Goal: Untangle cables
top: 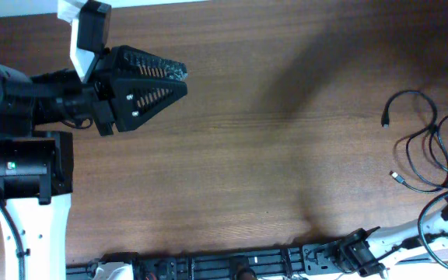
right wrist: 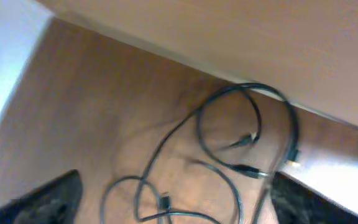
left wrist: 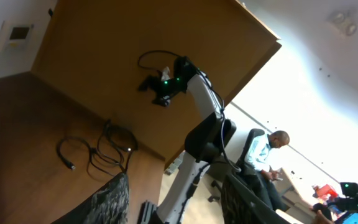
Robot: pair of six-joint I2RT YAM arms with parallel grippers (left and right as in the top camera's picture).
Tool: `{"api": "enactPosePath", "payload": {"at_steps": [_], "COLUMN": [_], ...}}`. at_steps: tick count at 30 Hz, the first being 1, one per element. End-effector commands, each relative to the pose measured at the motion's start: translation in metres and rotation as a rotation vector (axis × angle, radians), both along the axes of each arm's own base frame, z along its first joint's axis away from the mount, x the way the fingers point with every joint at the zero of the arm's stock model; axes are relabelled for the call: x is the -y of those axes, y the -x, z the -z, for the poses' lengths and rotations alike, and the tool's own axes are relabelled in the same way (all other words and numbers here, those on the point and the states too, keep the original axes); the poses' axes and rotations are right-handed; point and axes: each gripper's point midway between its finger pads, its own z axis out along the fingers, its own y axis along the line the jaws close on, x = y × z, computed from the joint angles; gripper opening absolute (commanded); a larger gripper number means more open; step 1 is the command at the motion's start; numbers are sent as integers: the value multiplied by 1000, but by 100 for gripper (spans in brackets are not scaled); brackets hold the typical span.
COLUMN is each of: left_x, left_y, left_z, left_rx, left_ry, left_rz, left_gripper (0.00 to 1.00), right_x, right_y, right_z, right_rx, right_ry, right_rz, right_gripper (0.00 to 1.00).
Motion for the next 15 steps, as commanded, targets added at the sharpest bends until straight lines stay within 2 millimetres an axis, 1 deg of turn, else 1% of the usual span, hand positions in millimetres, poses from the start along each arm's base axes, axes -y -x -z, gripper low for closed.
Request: {"api": "enactPosePath", "payload": {"at_steps": [1,2,4,8,11,15], "left_x": [1,1,1,1,1,1], "left_y": [5,5,5,5,5,5], "left_z": [-3,-3,-3,-3,-3,-3], "left_rx": [49,49,49,49,49,49], "left_ry": [-5,-5,-5,-5,-5,-5], "left_rz": [12,13,13,13,13,13], "left_gripper": [49,49,49,49,49,50], "right_x": [-35,-42,-52,-72,-98,-131], "right_y": [-36,-39,-37,-25,-16,-7], "right_z": [-21,-18,-4,38,85,136], "right_rx": [125,112,46,-106,-216,-308], "right_ry": [-25,-37,-73,-196,-332,-477], "right_rz": [-215,-234,-219,-124,-92,-91], "right_gripper": [99,99,99,99,99,99]}}
